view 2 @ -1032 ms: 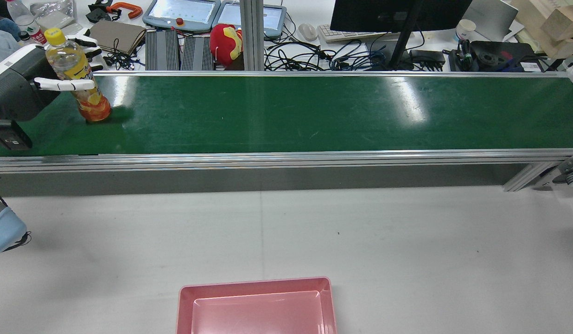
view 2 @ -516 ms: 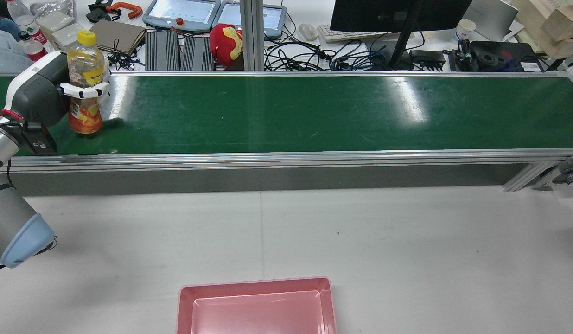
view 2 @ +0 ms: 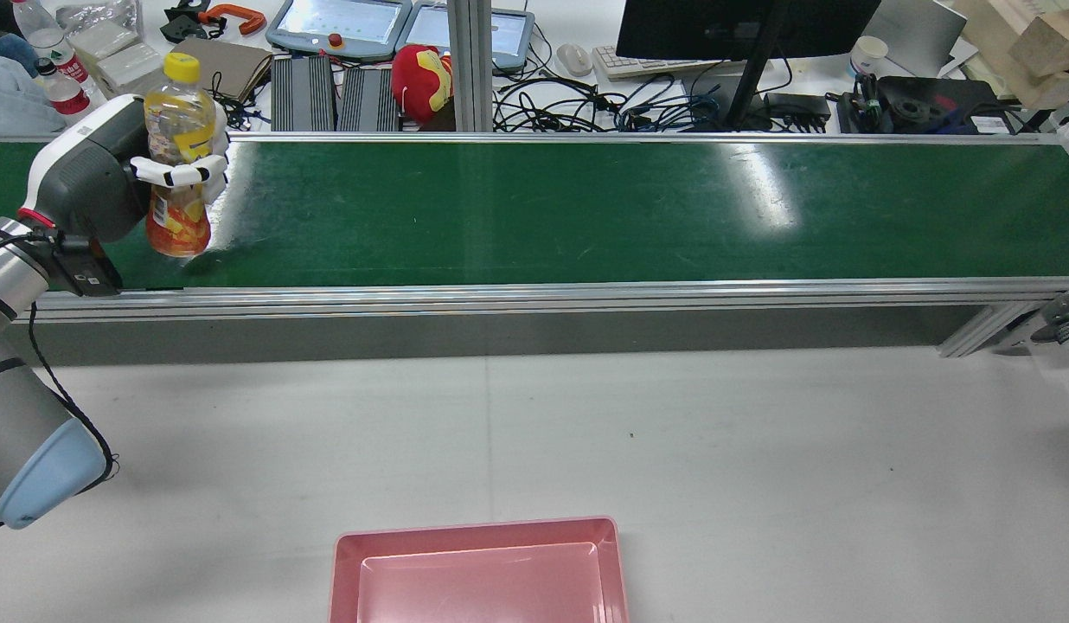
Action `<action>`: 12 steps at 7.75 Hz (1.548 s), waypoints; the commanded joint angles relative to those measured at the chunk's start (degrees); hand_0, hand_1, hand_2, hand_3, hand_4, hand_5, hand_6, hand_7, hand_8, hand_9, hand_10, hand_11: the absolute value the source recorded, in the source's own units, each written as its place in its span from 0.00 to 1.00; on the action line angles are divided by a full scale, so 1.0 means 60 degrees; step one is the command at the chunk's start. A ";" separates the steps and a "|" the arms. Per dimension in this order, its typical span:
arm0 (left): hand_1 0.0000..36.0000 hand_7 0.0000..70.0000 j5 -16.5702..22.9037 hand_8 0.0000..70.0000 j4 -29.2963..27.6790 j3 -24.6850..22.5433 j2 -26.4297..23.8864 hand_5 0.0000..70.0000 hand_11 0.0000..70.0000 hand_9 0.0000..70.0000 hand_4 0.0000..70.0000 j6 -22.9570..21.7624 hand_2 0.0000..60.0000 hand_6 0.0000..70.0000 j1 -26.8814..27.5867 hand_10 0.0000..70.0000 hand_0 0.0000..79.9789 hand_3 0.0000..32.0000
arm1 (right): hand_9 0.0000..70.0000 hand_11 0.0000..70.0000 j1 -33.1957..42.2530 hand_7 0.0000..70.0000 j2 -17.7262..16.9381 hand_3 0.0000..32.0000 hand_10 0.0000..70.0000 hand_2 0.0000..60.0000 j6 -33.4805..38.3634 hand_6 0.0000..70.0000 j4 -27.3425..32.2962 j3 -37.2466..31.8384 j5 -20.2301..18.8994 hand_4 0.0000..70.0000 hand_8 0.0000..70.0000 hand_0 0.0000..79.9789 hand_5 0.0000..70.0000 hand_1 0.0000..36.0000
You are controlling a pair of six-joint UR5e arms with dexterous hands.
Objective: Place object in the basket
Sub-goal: 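Close the left hand fingers around the bottle and lift it, then carry the bottle with the left hand over the pink tray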
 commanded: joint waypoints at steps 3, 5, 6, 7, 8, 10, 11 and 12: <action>0.62 0.95 -0.0012 1.00 0.1763 -0.2972 0.0116 1.00 1.00 1.00 0.54 0.0191 1.00 0.99 0.2424 1.00 0.63 0.00 | 0.00 0.00 0.0000 0.00 0.0000 0.00 0.00 0.00 0.0000 0.00 0.0000 0.0000 0.0014 0.00 0.00 0.00 0.00 0.00; 0.62 0.93 -0.0129 1.00 0.2039 -0.3441 -0.0001 1.00 1.00 1.00 0.51 0.1561 1.00 0.94 0.3479 1.00 0.64 0.00 | 0.00 0.00 0.0000 0.00 0.0000 0.00 0.00 0.00 0.0000 0.00 0.0000 0.0000 0.0000 0.00 0.00 0.00 0.00 0.00; 0.64 0.93 -0.0246 1.00 0.2085 -0.3443 0.0027 1.00 1.00 1.00 0.54 0.1844 1.00 0.95 0.4021 1.00 0.64 0.00 | 0.00 0.00 0.0000 0.00 -0.0014 0.00 0.00 0.00 0.0000 0.00 0.0000 0.0000 0.0000 0.00 0.00 0.00 0.00 0.00; 0.63 0.94 -0.0740 1.00 0.2085 -0.3428 0.0057 1.00 1.00 1.00 0.55 0.2079 1.00 0.95 0.4737 1.00 0.64 0.00 | 0.00 0.00 0.0000 0.00 0.0000 0.00 0.00 0.00 0.0000 0.00 0.0000 0.0000 0.0014 0.00 0.00 0.00 0.00 0.00; 0.62 0.93 -0.1339 1.00 0.2085 -0.3428 0.0086 1.00 1.00 1.00 0.54 0.2415 1.00 0.94 0.5716 1.00 0.63 0.00 | 0.00 0.00 0.0000 0.00 0.0000 0.00 0.00 0.00 0.0000 0.00 0.0000 0.0000 0.0000 0.00 0.00 0.00 0.00 0.00; 0.61 0.90 -0.2483 1.00 0.2071 -0.3312 0.0115 1.00 1.00 1.00 0.52 0.3075 1.00 0.90 0.7330 1.00 0.62 0.00 | 0.00 0.00 0.0000 0.00 0.0000 0.00 0.00 0.00 0.0000 0.00 0.0000 0.0000 0.0000 0.00 0.00 0.00 0.00 0.00; 0.59 0.90 -0.2647 1.00 0.2085 -0.3093 0.0101 1.00 1.00 1.00 0.51 0.3164 1.00 0.90 0.7700 1.00 0.61 0.00 | 0.00 0.00 0.0000 0.00 -0.0014 0.00 0.00 0.00 0.0000 0.00 0.0000 0.0000 0.0000 0.00 0.00 0.00 0.00 0.00; 0.56 0.88 -0.2649 1.00 0.2259 -0.3062 0.0101 1.00 1.00 1.00 0.49 0.3165 1.00 0.88 0.7718 1.00 0.61 0.00 | 0.00 0.00 0.0000 0.00 0.0000 0.00 0.00 0.00 0.0000 0.00 0.0000 0.0000 0.0000 0.00 0.00 0.00 0.00 0.00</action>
